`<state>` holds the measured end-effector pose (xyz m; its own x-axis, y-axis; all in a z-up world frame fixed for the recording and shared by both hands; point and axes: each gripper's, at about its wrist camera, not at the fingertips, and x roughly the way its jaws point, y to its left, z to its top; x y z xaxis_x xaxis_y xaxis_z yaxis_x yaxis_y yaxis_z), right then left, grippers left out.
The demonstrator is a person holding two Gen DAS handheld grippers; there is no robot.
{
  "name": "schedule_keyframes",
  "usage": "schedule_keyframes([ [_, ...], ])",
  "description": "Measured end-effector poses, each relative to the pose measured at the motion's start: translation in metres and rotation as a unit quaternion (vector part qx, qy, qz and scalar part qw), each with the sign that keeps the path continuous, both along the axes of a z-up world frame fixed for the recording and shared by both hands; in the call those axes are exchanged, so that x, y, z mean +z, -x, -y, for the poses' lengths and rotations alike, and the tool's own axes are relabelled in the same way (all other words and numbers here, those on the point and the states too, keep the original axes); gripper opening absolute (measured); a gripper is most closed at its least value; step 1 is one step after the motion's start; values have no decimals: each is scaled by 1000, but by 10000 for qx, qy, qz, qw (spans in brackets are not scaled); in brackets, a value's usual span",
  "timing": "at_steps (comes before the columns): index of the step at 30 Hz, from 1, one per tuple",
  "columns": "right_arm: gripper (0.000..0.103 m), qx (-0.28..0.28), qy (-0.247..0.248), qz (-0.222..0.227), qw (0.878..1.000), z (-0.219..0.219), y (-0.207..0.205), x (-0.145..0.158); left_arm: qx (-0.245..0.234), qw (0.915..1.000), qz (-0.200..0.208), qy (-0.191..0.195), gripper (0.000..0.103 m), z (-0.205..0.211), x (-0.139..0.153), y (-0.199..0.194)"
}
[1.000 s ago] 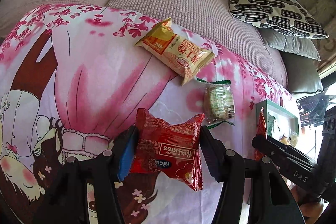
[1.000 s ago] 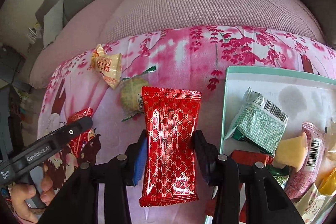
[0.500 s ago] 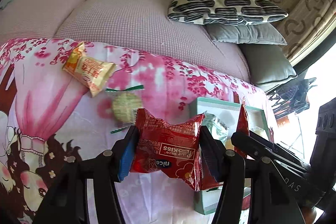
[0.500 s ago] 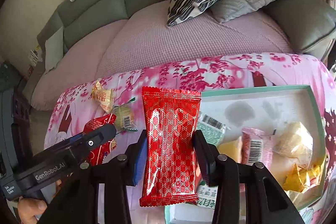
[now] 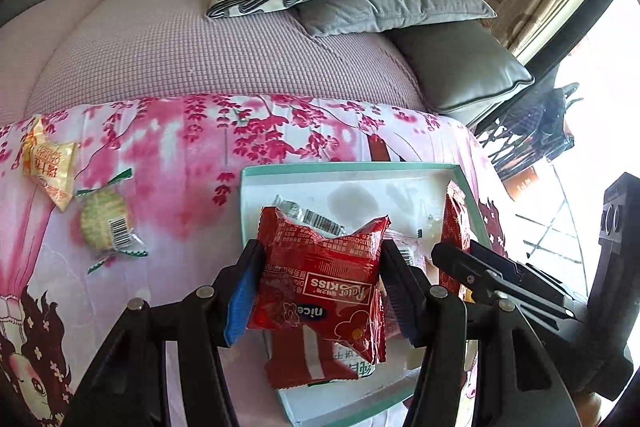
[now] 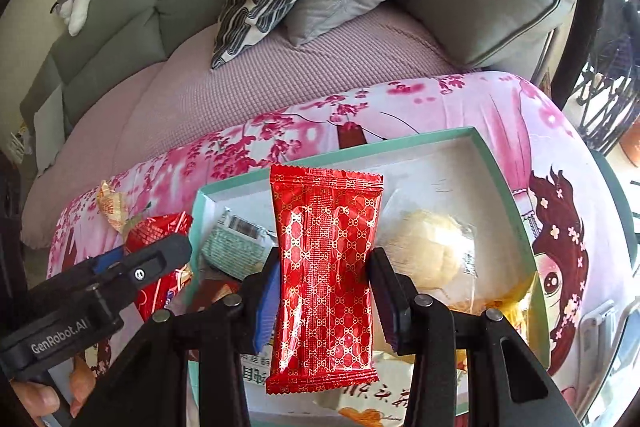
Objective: Organize snacks
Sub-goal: 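Carry Rice Kiss bag and red patterned pack over the tray with both tools, then open both tools to drop the two red packs into the tray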
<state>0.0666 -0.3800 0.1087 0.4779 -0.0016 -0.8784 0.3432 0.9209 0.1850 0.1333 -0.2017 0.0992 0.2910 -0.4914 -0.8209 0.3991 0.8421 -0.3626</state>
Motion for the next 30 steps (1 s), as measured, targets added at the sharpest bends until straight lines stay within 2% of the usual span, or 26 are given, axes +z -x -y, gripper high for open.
schedule_keyframes([
  [6, 45, -44, 30, -157, 9999, 11, 0, -11, -192, 9993, -113, -302, 60, 39, -13, -13],
  [13, 45, 5, 119, -245, 9996, 11, -4, -14, -231, 9981, -329, -460, 61, 57, -34, -24],
  [27, 48, 98, 303, -412, 9986, 6, -9, -15, -39, 9975, -688, -174, 67, 35, -32, -20],
  [30, 56, 109, 290, -449, 9985, 4, -10, -15, -15, 9973, -728, -49, 67, 30, -28, -20],
])
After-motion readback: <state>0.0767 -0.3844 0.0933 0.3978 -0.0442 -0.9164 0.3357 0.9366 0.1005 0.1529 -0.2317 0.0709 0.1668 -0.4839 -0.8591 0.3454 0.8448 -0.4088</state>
